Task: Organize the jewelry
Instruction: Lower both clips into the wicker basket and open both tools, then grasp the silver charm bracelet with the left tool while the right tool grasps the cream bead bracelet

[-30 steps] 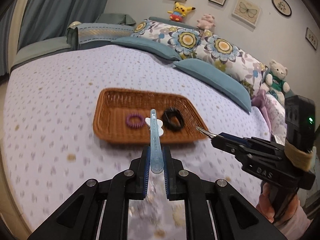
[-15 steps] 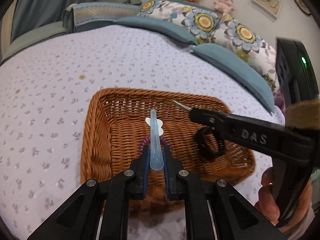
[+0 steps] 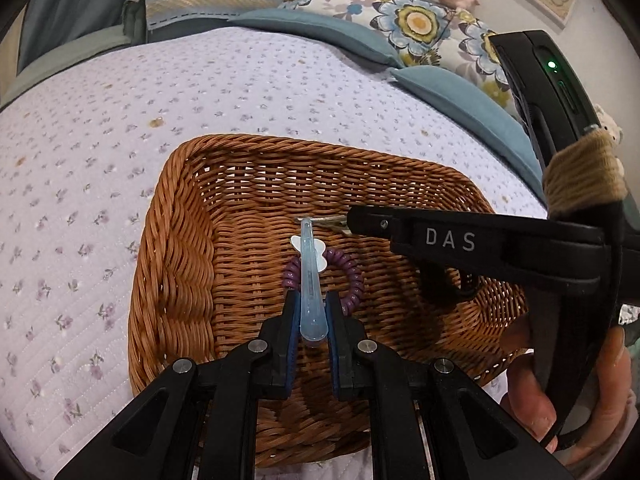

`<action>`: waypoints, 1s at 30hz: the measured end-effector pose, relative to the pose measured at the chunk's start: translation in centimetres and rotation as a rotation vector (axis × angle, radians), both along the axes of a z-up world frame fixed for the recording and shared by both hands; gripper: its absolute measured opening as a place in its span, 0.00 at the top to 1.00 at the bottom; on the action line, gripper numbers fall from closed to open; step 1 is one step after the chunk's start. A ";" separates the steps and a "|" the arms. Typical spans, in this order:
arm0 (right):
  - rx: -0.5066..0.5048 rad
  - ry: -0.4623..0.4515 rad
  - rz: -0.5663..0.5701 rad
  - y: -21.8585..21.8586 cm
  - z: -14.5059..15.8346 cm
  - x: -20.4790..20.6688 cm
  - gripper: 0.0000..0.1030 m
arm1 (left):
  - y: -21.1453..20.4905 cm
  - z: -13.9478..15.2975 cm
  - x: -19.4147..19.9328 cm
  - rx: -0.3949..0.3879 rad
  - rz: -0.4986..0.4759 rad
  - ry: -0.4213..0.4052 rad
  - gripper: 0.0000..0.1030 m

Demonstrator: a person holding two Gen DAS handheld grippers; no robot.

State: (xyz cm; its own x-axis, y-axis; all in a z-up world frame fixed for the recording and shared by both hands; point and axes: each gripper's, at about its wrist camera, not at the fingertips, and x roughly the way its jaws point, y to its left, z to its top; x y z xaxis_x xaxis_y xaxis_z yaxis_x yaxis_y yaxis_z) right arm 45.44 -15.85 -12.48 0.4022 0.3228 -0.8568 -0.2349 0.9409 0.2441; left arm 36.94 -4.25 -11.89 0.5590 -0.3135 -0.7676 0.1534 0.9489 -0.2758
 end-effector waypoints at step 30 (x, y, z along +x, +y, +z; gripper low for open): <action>0.157 -0.309 0.053 -8.8 15.2 -26.9 0.54 | 5.8 15.8 -24.0 -0.156 0.026 -0.343 0.48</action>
State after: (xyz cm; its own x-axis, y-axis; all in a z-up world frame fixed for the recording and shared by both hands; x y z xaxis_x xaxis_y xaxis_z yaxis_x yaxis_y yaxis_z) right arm 18.50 -24.64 2.67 0.6137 0.4681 -0.6358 -0.3678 0.8821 0.2944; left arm 12.89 1.58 3.89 0.7845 -0.3940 -0.4789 0.2380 0.9044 -0.3542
